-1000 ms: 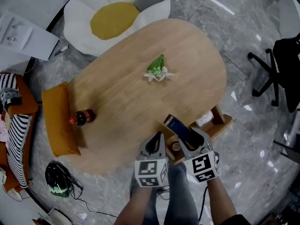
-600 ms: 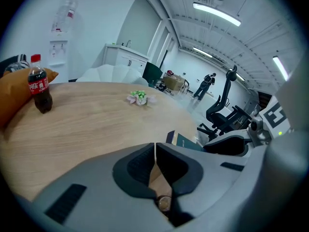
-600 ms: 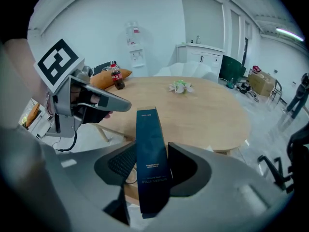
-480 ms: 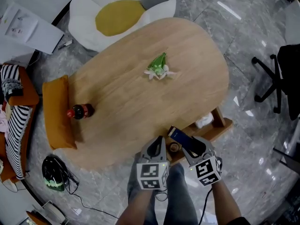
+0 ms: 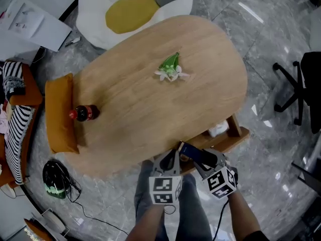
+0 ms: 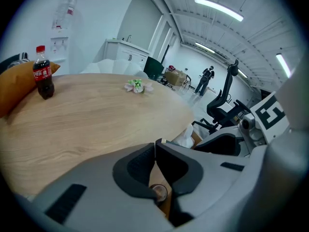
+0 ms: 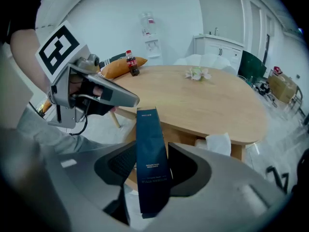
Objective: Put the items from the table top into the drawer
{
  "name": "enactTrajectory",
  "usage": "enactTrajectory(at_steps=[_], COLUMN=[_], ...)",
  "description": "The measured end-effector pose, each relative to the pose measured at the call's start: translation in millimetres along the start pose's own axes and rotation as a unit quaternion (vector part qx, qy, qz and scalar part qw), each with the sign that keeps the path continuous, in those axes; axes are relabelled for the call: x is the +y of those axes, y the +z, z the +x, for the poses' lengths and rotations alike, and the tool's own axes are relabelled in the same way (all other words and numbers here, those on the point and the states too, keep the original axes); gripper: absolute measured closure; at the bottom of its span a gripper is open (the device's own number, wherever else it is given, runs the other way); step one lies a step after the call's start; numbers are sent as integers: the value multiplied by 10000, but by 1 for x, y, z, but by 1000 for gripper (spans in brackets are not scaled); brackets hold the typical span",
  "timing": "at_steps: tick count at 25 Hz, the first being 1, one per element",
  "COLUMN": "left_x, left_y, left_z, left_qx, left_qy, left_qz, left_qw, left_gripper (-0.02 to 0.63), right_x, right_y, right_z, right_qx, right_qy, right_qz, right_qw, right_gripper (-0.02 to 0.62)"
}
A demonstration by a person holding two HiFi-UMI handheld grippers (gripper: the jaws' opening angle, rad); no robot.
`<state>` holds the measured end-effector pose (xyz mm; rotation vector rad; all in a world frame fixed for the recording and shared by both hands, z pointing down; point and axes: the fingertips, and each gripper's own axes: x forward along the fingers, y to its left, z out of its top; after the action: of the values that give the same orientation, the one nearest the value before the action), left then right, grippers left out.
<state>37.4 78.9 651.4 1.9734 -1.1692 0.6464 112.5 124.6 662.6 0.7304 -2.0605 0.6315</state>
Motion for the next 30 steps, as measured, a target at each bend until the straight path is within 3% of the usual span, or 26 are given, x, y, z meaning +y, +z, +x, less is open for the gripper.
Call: enactTrajectory(at_steps=[13,30], left_x=[4,6], left_y=[-15,-19], left_z=[-4,-1], left_qx=[116,-9], left_qy=[178,362], left_qz=[-155,-252], left_qw=[9997,9990], left_gripper=[589,589], right_x=[15,5], right_y=[-19,-29], right_z=[17,50], right_qx=[394,583], right_qy=[504,432], right_qz=[-1123,-1179], right_qw=[9916,9904], right_gripper=[394,394])
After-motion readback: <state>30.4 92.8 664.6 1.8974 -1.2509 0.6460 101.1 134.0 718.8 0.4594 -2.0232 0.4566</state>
